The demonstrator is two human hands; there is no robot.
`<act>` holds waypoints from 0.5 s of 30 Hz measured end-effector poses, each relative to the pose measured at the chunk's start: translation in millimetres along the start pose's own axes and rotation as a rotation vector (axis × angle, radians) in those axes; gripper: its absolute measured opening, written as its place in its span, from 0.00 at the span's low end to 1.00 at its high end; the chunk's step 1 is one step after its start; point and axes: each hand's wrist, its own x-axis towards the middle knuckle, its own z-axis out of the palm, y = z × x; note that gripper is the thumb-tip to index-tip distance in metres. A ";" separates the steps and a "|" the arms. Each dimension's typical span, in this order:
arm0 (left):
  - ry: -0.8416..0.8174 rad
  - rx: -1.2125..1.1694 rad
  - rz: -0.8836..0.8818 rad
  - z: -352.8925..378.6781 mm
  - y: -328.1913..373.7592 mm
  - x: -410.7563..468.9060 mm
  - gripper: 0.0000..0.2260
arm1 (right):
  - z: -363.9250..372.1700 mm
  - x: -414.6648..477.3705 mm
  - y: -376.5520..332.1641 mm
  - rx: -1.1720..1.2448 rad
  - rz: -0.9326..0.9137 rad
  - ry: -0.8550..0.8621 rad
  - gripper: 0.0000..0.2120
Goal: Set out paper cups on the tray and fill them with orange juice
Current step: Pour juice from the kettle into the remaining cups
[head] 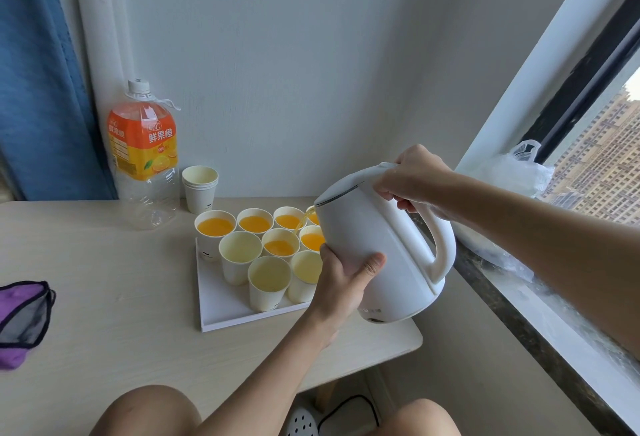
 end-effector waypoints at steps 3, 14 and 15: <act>0.007 0.003 -0.004 -0.3 0.4 -0.2 0.35 | 0.7 0.0 0.1 -0.004 0.004 0.002 0.08; 0.001 0.023 0.011 0.9 5.6 -2.9 0.32 | -0.5 -0.7 -0.5 -0.005 0.008 0.009 0.10; 0.001 0.025 0.012 0.9 5.7 -3.1 0.32 | -0.5 -1.0 -0.7 -0.004 0.007 0.009 0.10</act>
